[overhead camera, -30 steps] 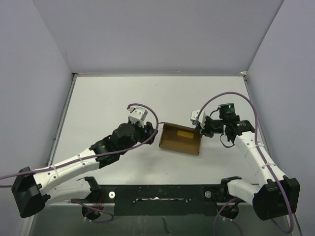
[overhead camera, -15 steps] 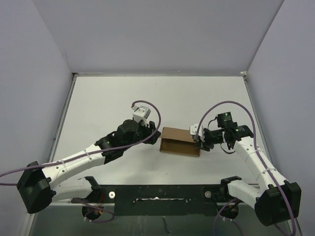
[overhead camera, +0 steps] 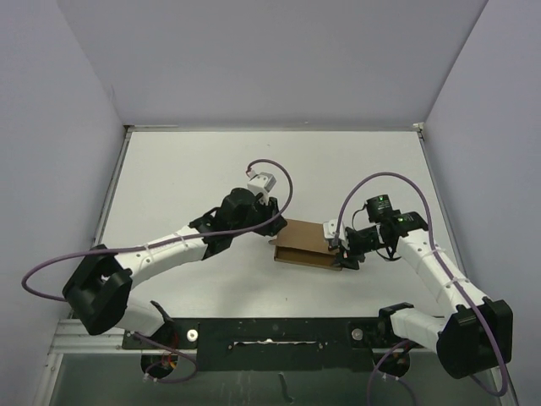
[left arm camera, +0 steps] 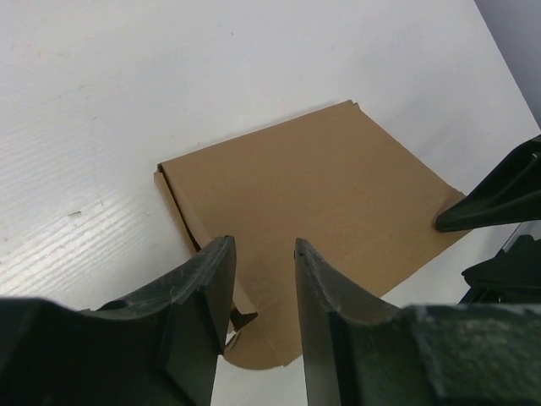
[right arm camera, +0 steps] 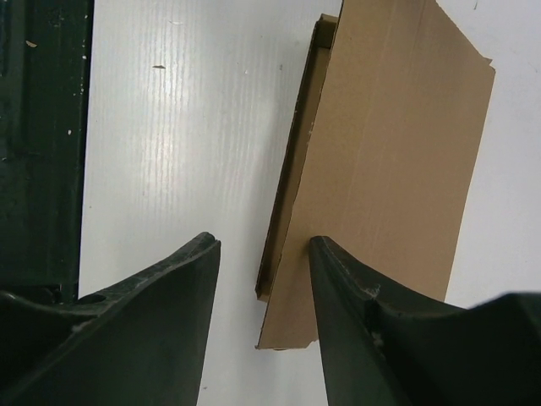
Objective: Fold the paper box
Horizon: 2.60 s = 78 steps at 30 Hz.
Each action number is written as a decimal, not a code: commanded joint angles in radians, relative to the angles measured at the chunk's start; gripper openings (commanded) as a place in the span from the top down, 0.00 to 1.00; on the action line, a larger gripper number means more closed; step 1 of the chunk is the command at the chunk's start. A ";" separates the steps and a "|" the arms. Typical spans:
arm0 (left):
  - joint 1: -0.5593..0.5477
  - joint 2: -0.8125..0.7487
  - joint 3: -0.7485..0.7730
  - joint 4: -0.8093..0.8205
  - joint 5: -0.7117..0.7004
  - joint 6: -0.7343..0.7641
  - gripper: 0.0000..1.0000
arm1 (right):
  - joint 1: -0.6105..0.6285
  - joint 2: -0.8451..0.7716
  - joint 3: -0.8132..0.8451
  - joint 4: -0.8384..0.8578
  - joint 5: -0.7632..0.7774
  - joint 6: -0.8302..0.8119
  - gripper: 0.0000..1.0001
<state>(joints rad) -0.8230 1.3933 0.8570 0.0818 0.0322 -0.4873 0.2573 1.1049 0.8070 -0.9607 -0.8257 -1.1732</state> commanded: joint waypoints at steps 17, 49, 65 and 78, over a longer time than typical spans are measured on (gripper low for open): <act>0.021 0.251 -0.017 0.126 0.118 -0.048 0.82 | -0.034 0.050 0.109 -0.105 -0.172 -0.018 0.40; 0.028 0.311 -0.008 0.141 0.140 -0.060 0.82 | -0.029 0.409 0.129 0.155 0.280 0.389 1.00; 0.062 0.019 -0.082 0.159 0.159 -0.074 0.48 | -0.325 0.295 0.148 0.214 -0.103 0.640 0.56; 0.254 0.094 -0.323 0.525 0.395 -0.322 0.29 | -0.415 0.613 0.232 0.185 -0.191 0.720 0.44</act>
<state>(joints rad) -0.5743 1.4399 0.5053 0.4431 0.3244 -0.7444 -0.1566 1.6585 0.9775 -0.7643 -0.9443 -0.4782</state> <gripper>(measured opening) 0.703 0.556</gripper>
